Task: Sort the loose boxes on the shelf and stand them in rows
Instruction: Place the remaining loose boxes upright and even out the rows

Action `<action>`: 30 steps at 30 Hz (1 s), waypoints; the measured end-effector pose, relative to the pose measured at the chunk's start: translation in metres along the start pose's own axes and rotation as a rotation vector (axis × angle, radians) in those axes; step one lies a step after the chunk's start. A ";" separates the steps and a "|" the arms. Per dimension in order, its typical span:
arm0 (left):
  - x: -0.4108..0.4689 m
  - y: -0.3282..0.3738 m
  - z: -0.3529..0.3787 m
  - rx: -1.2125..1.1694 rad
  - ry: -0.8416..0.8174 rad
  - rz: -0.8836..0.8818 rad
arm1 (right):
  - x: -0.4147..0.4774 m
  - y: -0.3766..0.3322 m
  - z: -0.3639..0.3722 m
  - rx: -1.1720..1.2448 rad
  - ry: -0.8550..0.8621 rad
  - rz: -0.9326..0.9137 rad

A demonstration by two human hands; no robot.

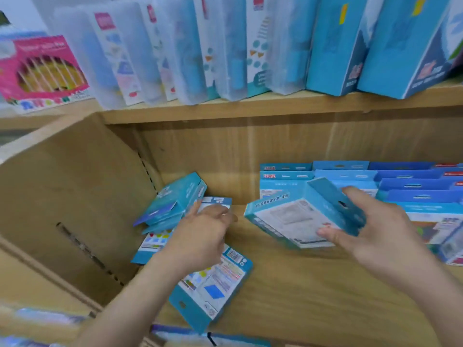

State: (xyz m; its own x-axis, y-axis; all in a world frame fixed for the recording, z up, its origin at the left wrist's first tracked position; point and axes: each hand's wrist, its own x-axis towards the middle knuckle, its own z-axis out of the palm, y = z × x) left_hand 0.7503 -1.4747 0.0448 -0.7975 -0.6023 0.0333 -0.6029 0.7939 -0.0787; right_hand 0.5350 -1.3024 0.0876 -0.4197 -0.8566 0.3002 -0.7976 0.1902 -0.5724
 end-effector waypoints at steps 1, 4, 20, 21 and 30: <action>0.004 -0.012 0.003 0.137 -0.076 0.013 | 0.005 -0.003 0.004 0.084 0.026 0.035; 0.013 -0.027 0.009 0.282 -0.184 0.063 | 0.021 -0.021 0.018 0.277 0.123 0.079; 0.016 -0.043 0.014 0.565 -0.243 0.125 | 0.118 -0.071 0.103 -0.357 0.099 -0.200; 0.017 -0.042 0.012 0.568 -0.233 0.119 | 0.121 -0.070 0.106 -0.383 0.087 -0.218; 0.023 -0.051 0.000 0.426 -0.125 0.090 | 0.140 -0.065 0.138 -0.588 -0.021 -0.257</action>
State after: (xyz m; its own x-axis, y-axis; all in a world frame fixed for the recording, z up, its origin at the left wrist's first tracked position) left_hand 0.7629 -1.5295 0.0499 -0.8217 -0.5590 -0.1112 -0.4483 0.7544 -0.4795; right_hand 0.5878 -1.5006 0.0614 -0.1791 -0.9181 0.3535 -0.9786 0.2034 0.0324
